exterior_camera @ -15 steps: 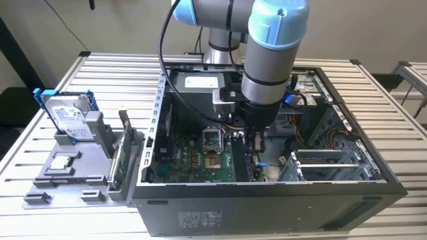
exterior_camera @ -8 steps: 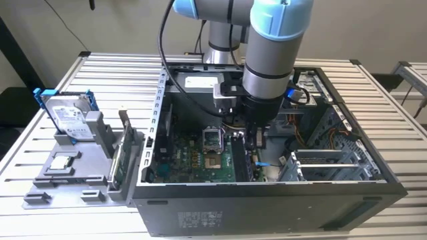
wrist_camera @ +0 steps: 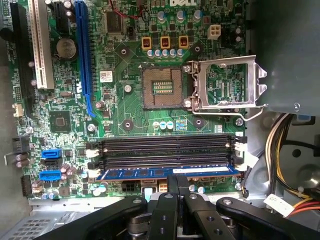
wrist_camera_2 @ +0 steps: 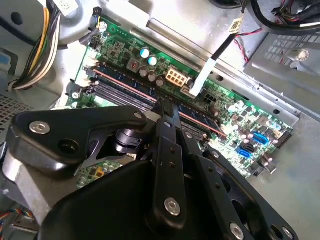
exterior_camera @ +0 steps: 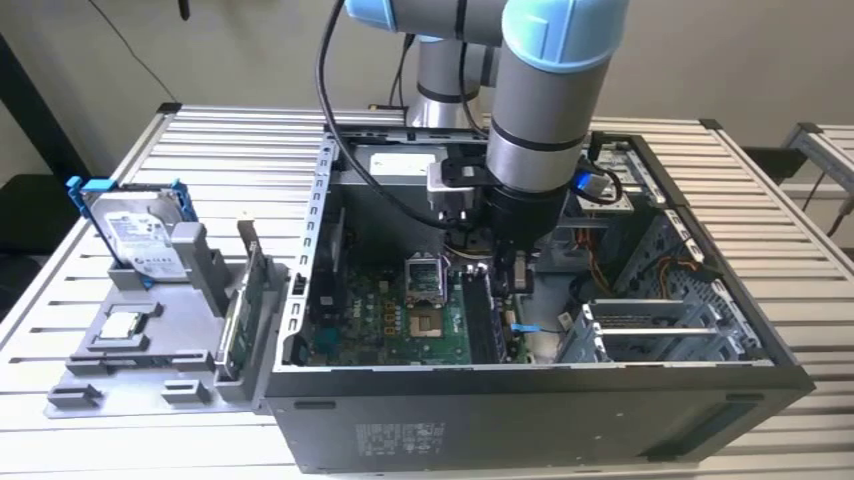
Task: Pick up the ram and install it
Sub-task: 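Press down the ram until it locks into place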
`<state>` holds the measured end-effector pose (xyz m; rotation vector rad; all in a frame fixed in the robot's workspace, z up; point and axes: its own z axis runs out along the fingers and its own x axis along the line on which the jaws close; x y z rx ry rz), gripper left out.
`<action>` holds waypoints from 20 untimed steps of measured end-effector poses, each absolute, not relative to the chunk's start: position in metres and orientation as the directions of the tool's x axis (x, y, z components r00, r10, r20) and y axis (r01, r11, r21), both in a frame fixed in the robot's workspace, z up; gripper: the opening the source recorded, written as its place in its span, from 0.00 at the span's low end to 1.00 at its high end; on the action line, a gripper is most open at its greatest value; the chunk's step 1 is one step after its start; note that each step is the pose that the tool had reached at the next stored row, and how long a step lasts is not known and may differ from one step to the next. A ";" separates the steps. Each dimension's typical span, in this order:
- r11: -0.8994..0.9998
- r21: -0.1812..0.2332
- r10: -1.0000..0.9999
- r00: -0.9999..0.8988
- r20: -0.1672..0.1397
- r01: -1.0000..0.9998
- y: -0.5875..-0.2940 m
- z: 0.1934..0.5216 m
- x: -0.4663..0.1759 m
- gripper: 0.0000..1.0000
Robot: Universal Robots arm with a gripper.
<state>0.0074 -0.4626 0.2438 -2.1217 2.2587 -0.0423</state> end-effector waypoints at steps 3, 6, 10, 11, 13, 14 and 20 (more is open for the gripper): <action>0.063 -0.049 -0.998 -0.062 -0.012 -0.997 -0.463 0.244 0.007 0.11; 0.063 -0.049 -0.998 -0.062 -0.013 -0.997 -0.463 0.244 0.007 0.11; 0.063 -0.049 -0.998 -0.062 -0.013 -0.997 -0.463 0.244 0.007 0.11; 0.063 -0.049 -0.998 -0.062 -0.013 -0.997 -0.463 0.243 0.007 0.11; 0.063 -0.048 -0.998 -0.062 -0.013 -0.997 -0.463 0.240 0.007 0.11; 0.063 -0.048 -0.998 -0.062 -0.013 -0.997 -0.463 0.239 0.007 0.11; 0.063 -0.047 -0.998 -0.062 -0.013 -0.997 -0.463 0.236 0.007 0.11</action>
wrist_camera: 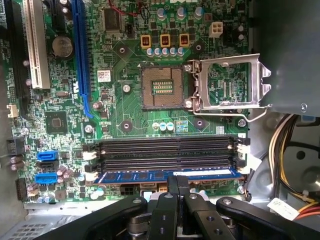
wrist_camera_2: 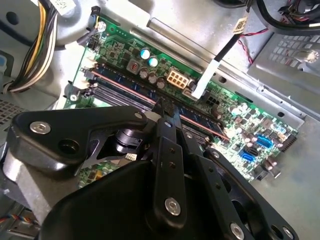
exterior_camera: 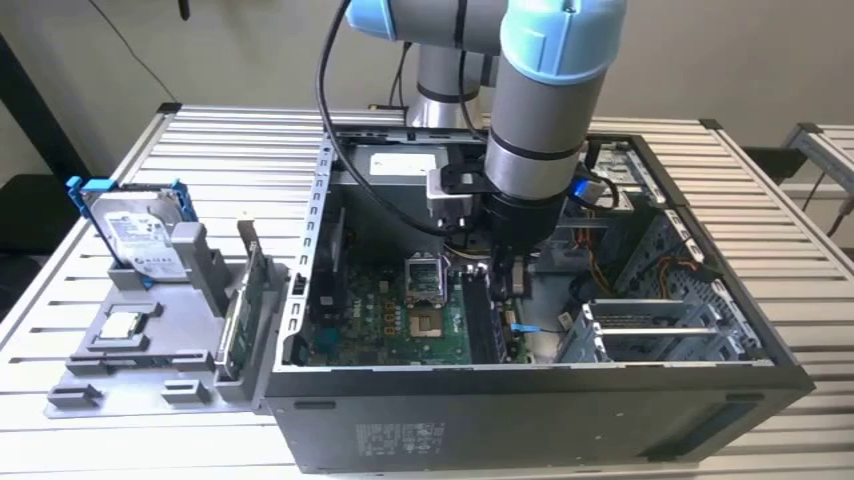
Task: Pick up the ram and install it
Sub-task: 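Press down the ram until it locks into place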
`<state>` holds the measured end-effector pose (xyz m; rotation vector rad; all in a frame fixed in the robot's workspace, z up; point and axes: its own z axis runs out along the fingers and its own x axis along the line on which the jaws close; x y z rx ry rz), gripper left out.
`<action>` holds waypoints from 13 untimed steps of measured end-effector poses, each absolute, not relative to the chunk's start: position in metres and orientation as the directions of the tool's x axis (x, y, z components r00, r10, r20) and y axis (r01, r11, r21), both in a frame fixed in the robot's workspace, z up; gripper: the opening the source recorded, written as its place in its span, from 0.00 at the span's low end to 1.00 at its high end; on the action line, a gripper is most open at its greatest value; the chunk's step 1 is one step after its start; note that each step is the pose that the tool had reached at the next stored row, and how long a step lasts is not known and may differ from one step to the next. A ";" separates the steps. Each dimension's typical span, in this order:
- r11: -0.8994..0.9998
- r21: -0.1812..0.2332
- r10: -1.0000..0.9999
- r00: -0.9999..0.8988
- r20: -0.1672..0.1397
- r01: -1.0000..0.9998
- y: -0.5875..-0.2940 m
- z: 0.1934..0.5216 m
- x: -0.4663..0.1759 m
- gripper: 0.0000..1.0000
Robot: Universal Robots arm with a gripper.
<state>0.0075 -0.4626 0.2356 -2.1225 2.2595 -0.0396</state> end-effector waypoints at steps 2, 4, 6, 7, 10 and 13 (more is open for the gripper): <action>0.063 -0.047 -0.998 -0.062 -0.013 -0.997 -0.463 0.235 0.007 0.11; 0.063 -0.047 -0.998 -0.062 -0.013 -0.997 -0.463 0.233 0.007 0.11; 0.063 -0.047 -0.998 -0.062 -0.013 -0.997 -0.463 0.232 0.007 0.11; 0.063 -0.047 -0.998 -0.062 -0.013 -0.997 -0.463 0.231 0.007 0.11; 0.063 -0.046 -0.998 -0.062 -0.013 -0.997 -0.463 0.228 0.007 0.11; 0.063 -0.046 -0.998 -0.062 -0.013 -0.997 -0.463 0.225 0.007 0.11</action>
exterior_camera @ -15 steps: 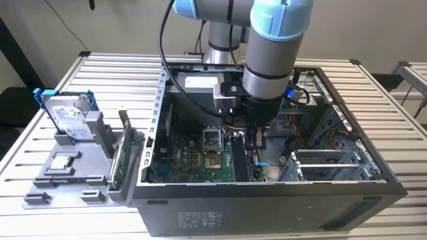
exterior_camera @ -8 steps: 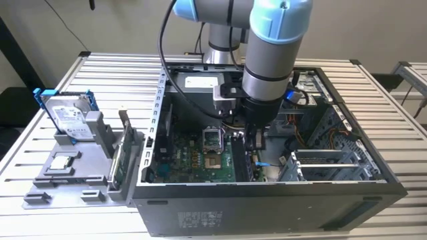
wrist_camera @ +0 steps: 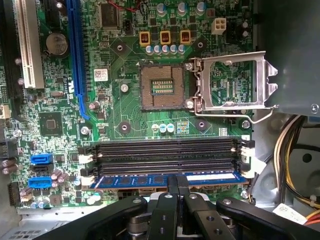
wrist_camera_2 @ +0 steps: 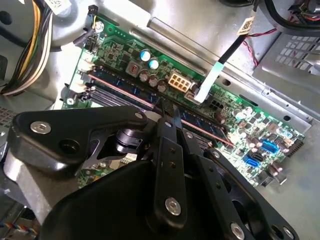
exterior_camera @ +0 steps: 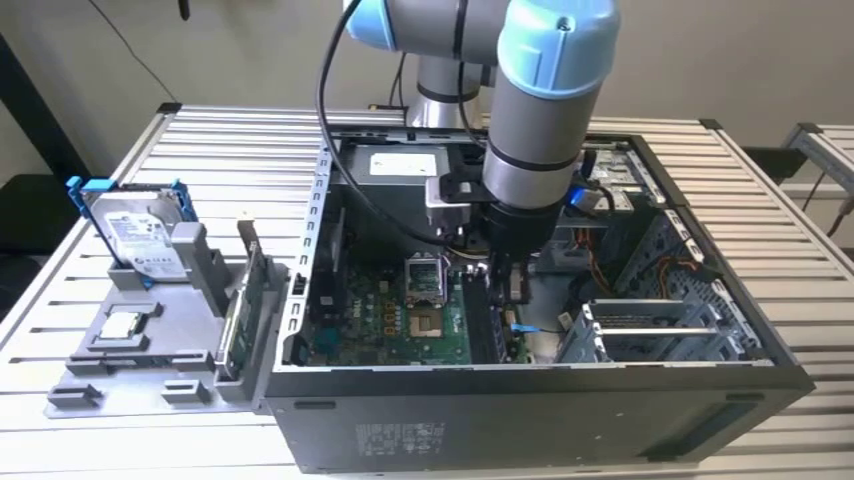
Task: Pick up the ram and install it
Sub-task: 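Press down the ram until it locks into place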
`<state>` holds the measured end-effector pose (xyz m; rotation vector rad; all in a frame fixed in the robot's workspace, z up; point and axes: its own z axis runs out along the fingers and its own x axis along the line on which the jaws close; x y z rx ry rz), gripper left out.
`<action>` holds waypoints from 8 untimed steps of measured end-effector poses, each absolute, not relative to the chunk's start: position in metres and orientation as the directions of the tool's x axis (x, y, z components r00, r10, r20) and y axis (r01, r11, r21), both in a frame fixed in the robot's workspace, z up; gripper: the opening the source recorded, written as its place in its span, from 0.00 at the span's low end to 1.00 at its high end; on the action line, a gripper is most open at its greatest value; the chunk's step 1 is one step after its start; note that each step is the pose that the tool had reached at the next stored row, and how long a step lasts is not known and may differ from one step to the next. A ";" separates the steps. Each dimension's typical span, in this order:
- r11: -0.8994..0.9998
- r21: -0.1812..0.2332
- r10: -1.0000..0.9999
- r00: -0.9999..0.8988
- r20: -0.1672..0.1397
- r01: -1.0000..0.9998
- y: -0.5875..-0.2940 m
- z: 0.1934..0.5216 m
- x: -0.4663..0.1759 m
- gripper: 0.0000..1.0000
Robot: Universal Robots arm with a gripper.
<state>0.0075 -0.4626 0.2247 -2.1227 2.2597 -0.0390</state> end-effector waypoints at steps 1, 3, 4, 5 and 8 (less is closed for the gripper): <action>0.063 -0.046 -0.998 -0.062 -0.012 -0.997 -0.463 0.224 0.007 0.11; 0.063 -0.046 -0.998 -0.062 -0.012 -0.997 -0.463 0.223 0.007 0.11; 0.063 -0.046 -0.998 -0.062 -0.013 -0.997 -0.463 0.222 0.007 0.11; 0.063 -0.046 -0.998 -0.062 -0.013 -0.997 -0.463 0.221 0.007 0.11; 0.063 -0.046 -0.998 -0.062 -0.013 -0.997 -0.463 0.221 0.007 0.11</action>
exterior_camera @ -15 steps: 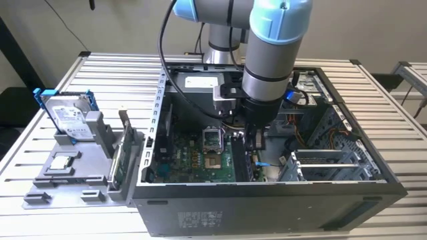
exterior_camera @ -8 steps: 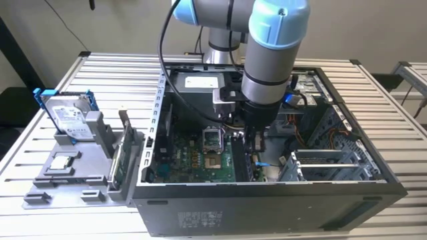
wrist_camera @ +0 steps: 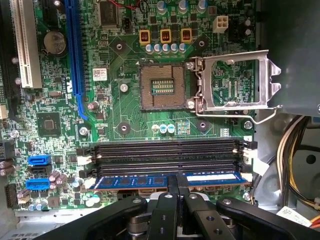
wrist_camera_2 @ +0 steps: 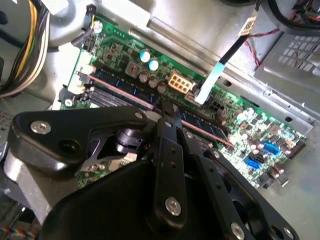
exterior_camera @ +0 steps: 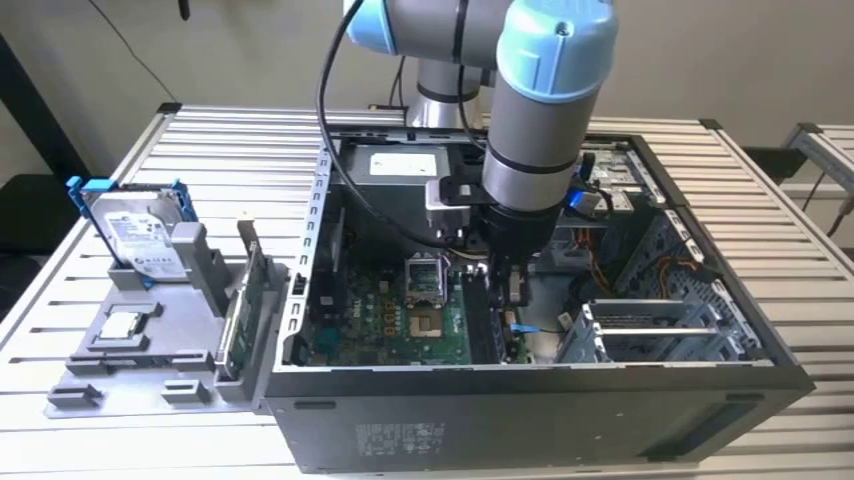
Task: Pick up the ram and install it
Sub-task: 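Press down the ram until it locks into place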
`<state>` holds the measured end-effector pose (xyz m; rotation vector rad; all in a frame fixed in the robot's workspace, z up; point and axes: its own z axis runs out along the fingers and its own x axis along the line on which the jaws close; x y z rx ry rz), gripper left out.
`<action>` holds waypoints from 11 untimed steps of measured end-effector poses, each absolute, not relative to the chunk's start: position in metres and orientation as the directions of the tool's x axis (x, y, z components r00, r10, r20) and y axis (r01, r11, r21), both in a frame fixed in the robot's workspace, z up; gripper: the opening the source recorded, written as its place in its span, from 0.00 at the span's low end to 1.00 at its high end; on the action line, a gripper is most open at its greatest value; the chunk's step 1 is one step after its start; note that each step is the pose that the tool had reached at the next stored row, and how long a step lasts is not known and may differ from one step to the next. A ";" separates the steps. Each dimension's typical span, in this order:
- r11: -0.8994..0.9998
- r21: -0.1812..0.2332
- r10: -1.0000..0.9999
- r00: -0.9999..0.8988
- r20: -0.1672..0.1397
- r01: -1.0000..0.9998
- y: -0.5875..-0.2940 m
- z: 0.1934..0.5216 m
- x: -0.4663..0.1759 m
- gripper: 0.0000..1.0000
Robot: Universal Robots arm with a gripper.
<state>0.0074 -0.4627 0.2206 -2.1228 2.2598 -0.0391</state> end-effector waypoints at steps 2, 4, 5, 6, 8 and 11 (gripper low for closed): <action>0.063 -0.047 -0.998 -0.062 -0.015 -0.997 -0.462 0.222 0.008 0.11; 0.063 -0.047 -0.998 -0.062 -0.014 -0.997 -0.462 0.225 0.007 0.11; 0.063 -0.047 -0.998 -0.062 -0.013 -0.997 -0.463 0.225 0.007 0.11; 0.063 -0.046 -0.998 -0.062 -0.013 -0.997 -0.463 0.225 0.007 0.11; 0.063 -0.047 -0.998 -0.062 -0.013 -0.997 -0.463 0.224 0.007 0.11; 0.063 -0.046 -0.998 -0.062 -0.013 -0.997 -0.463 0.227 0.007 0.11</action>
